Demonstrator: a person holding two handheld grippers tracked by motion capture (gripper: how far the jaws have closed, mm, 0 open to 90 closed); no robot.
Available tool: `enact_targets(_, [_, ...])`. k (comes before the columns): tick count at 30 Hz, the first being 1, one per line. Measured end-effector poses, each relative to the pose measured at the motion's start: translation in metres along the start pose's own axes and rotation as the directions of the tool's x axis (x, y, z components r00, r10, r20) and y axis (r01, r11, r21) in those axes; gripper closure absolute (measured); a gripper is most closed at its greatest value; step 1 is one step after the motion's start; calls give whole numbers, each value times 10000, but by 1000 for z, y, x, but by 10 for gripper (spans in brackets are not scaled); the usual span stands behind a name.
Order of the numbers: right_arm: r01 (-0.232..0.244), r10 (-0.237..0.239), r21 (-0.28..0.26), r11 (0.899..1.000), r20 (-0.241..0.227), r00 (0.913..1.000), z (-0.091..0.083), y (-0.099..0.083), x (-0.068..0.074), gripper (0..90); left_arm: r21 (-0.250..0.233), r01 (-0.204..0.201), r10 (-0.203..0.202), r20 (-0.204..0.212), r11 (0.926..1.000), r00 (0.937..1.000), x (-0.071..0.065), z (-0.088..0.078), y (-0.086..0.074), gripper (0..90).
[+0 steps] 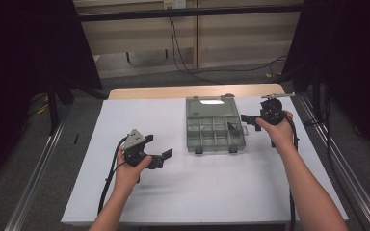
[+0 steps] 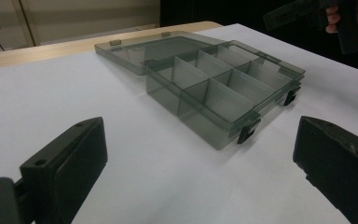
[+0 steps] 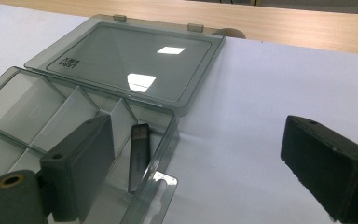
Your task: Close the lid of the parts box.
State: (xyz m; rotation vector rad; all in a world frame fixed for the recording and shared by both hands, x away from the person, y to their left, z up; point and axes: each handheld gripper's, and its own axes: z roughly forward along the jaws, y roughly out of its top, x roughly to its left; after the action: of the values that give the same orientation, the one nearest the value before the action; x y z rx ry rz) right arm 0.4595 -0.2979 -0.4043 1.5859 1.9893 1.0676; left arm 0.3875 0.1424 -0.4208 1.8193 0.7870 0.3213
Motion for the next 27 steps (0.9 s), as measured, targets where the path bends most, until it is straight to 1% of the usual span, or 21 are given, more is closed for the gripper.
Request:
enact_targets(3, [28,-28,6,10000,51,10000,1,0,-1,95,41,63,-63,56,10000,10000,0,6,3,30])
enact_targets(6, [-84,84,-29,10000,53,10000,2,0,-2,98,140,79,-80,24,9999,10000,0,12,5,30])
enact_targets(7, [-86,87,-54,9999,60,9999,2,0,-2,99,203,107,-109,97,9997,9999,0,14,6,30])
enact_targets(10, [-112,113,-59,9999,51,9999,3,0,-3,103,152,219,-220,93,9996,9997,0,19,8,31])
enact_targets(12, [-146,146,-91,9999,68,9999,3,0,-3,106,175,253,-254,54,9995,9997,1,22,10,33])
enact_targets(13, [-150,151,-77,9999,92,9998,4,0,-3,109,250,260,-259,-30,9993,9997,1,24,10,34])
enact_targets(15, [-57,57,-95,9999,100,9999,4,0,-3,125,369,351,-350,-38,9987,9994,2,27,12,33])
enact_targets(17, [-7,8,-100,10000,151,9999,5,0,-2,125,387,325,-323,-68,9987,9995,2,31,15,34])
enact_targets(19, [-52,54,-115,9999,171,9998,5,0,-2,125,362,412,-410,-62,9985,9991,2,34,17,34])
enact_targets(20, [-61,64,-159,9999,176,9998,6,0,-3,125,340,408,-405,-122,9986,9991,3,35,18,35])
enact_targets(22, [-119,121,-169,9998,136,9998,6,0,-4,126,470,352,-342,-220,9983,9992,3,39,20,35])
enact_targets(24, [-117,119,-121,9999,128,9998,6,0,-4,126,470,423,-414,-181,9980,9990,3,42,22,37])
enact_targets(27, [-106,107,-74,9999,225,9997,7,0,-5,133,534,433,-421,-236,9976,9988,3,46,24,38])
